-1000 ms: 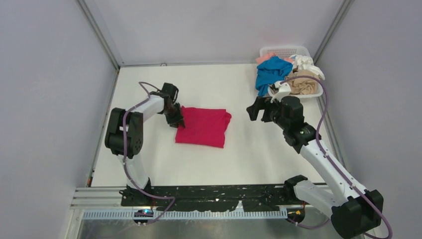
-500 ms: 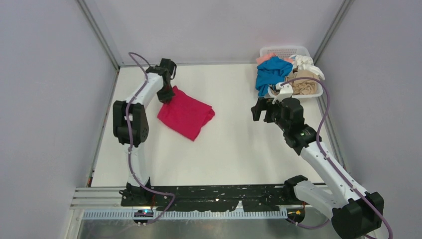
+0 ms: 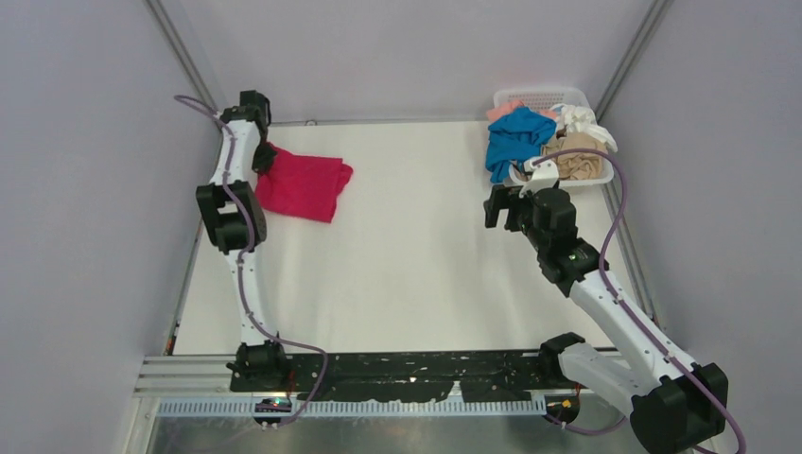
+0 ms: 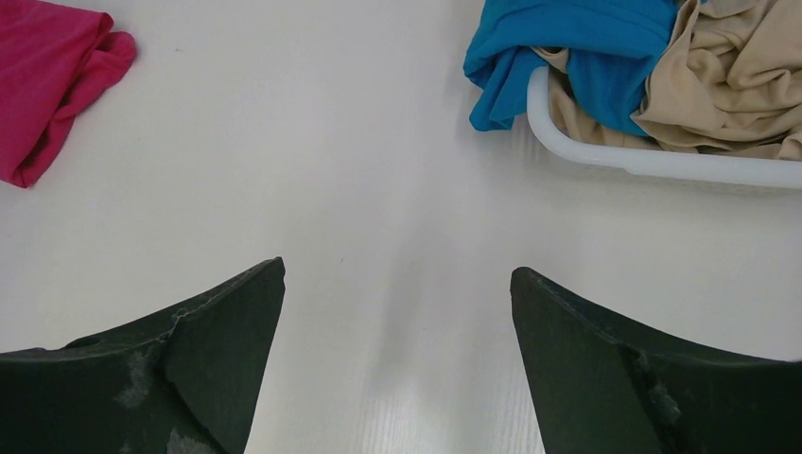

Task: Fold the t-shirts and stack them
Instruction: Put the neatly folded tshirt into the corner of the board with the left arm

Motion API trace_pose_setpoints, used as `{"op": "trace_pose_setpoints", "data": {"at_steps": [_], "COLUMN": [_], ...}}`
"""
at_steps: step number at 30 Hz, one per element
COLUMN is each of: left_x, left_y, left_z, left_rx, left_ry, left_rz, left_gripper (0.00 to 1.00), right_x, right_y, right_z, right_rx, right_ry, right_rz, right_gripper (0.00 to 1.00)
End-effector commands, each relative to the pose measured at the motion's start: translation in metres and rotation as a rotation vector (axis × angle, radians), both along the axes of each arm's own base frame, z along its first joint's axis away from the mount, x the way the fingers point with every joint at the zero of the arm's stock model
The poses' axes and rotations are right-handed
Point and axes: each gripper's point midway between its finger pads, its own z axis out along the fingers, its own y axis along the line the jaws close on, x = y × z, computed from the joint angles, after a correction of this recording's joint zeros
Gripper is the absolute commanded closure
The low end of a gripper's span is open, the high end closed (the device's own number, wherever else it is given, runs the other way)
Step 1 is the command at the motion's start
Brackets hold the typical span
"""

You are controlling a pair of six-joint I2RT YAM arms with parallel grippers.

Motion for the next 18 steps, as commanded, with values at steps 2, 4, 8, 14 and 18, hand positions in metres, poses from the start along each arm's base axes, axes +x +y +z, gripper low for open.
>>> {"op": "trace_pose_setpoints", "data": {"at_steps": [2, 4, 8, 14, 18], "left_x": [0.01, 0.008, 0.002, 0.01, 0.012], "left_y": [0.024, 0.025, 0.027, 0.028, 0.029], "left_z": [0.02, 0.016, 0.011, 0.014, 0.016], "left_rx": [-0.07, -0.07, -0.064, -0.068, -0.069], "left_ry": [-0.12, -0.122, -0.11, -0.162, -0.172], "left_rz": [0.146, 0.178, 0.209, 0.253, 0.265], "left_gripper": [1.0, 1.0, 1.0, 1.0, 1.0], "right_x": [0.011, 0.012, 0.014, 0.015, 0.015], "right_y": [-0.006, -0.005, -0.005, -0.003, -0.003], "right_z": [0.016, 0.013, 0.008, 0.005, 0.004], "right_rx": [-0.016, -0.023, -0.031, -0.035, -0.036], "right_ry": [-0.086, -0.076, -0.063, -0.055, -0.052], "right_rz": [-0.037, -0.033, -0.029, -0.023, -0.02], "right_gripper": [0.05, 0.05, 0.05, 0.05, 0.05]}}
